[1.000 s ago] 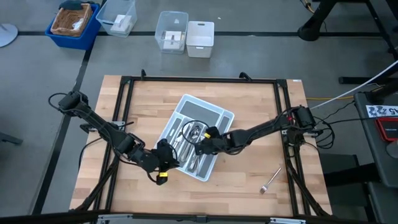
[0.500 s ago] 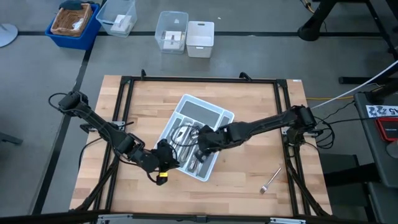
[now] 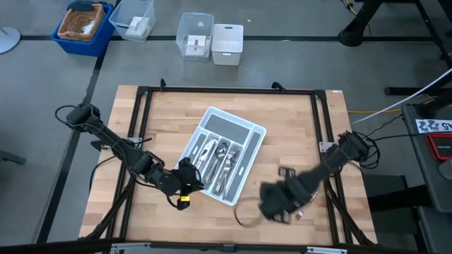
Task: Sort silverware
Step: Put the silver fork into the white cutlery tray
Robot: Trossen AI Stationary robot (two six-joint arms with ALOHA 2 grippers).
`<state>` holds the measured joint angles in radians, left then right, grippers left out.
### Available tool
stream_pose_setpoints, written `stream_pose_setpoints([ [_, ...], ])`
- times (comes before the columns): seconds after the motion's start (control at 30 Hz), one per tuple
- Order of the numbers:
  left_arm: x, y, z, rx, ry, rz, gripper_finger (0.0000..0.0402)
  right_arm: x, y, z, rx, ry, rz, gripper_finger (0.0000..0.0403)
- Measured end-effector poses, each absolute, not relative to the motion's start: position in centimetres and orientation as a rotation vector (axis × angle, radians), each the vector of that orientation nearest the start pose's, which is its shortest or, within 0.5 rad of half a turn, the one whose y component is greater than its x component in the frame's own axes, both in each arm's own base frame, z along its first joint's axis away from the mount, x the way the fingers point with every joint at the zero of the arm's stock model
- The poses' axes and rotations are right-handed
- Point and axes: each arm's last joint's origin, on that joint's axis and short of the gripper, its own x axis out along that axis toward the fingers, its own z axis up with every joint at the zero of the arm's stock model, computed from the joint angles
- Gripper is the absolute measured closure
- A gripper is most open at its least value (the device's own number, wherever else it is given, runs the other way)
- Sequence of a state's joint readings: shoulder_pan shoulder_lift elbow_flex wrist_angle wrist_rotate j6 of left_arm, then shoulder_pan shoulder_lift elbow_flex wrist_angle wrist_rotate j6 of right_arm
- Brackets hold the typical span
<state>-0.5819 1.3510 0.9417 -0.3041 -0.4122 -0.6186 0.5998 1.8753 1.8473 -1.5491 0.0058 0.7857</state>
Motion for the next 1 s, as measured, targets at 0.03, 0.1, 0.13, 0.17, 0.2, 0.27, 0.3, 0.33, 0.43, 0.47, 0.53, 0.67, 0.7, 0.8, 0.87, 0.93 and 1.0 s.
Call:
stream_pose_setpoints([
  [0.03,24.2,-14.6,25.7,-0.257,0.644,0.036,0.0355,27.7,20.5,30.9,0.117,1.574,-0.139,0.0308],
  [0.1,24.2,-14.5,25.7,-0.257,0.645,0.039,0.0355,26.2,22.2,30.3,0.053,1.596,-0.105,0.0308],
  [0.13,24.2,-14.5,25.7,-0.257,0.644,0.04,0.0355,25.4,23.0,30.0,0.018,1.607,-0.088,0.0308],
  [0.17,24.2,-14.5,25.7,-0.256,0.644,0.04,0.0355,24.6,23.7,29.7,-0.016,1.619,-0.074,0.0308],
  [0.2,24.2,-14.5,25.7,-0.255,0.644,0.039,0.0355,23.9,24.2,29.2,-0.051,1.63,-0.06,0.0308],
  [0.27,24.2,-14.5,25.7,-0.255,0.644,0.04,0.0355,22.4,25.2,28.2,-0.12,1.657,-0.045,0.0308],
  [0.3,24.2,-14.5,25.7,-0.256,0.644,0.04,0.0355,21.6,25.7,27.6,-0.157,1.671,-0.039,0.0308],
  [0.33,24.2,-14.5,25.7,-0.257,0.644,0.04,0.0355,20.8,26.0,27.0,-0.192,1.685,-0.036,0.0308],
  [0.43,24.3,-14.5,25.7,-0.258,0.644,0.041,0.0355,18.7,26.7,24.9,-0.294,1.724,-0.037,0.0308],
  [0.47,24.3,-14.5,25.7,-0.262,0.644,0.042,0.0355,18.1,26.8,24.1,-0.324,1.735,-0.038,0.0308],
  [0.53,24.3,-14.5,25.7,-0.28,0.643,0.049,0.0355,17.1,26.8,22.7,-0.366,1.757,-0.037,0.0308],
  [0.67,24.3,-14.5,25.7,-0.31,0.643,0.059,0.0355,15.9,27.0,20.1,-0.397,1.799,0.045,0.0308],
  [0.7,24.3,-14.5,25.7,-0.316,0.643,0.061,0.0355,15.7,27.0,19.5,-0.408,1.798,0.074,0.0308],
  [0.8,24.3,-14.5,25.7,-0.352,0.642,0.073,0.0355,15.4,26.7,18.2,-0.454,1.794,0.128,0.0308],
  [0.87,24.3,-14.5,25.7,-0.38,0.641,0.083,0.0355,15.3,26.4,17.6,-0.48,1.784,0.122,0.0308],
  [0.93,24.3,-14.5,25.7,-0.403,0.64,0.091,0.0355,15.1,26.0,17.3,-0.494,1.764,0.13,0.0308],
  [1.0,24.3,-14.5,25.7,-0.421,0.636,0.104,0.0355,15.0,25.8,17.0,-0.47,1.738,0.162,0.0308],
])
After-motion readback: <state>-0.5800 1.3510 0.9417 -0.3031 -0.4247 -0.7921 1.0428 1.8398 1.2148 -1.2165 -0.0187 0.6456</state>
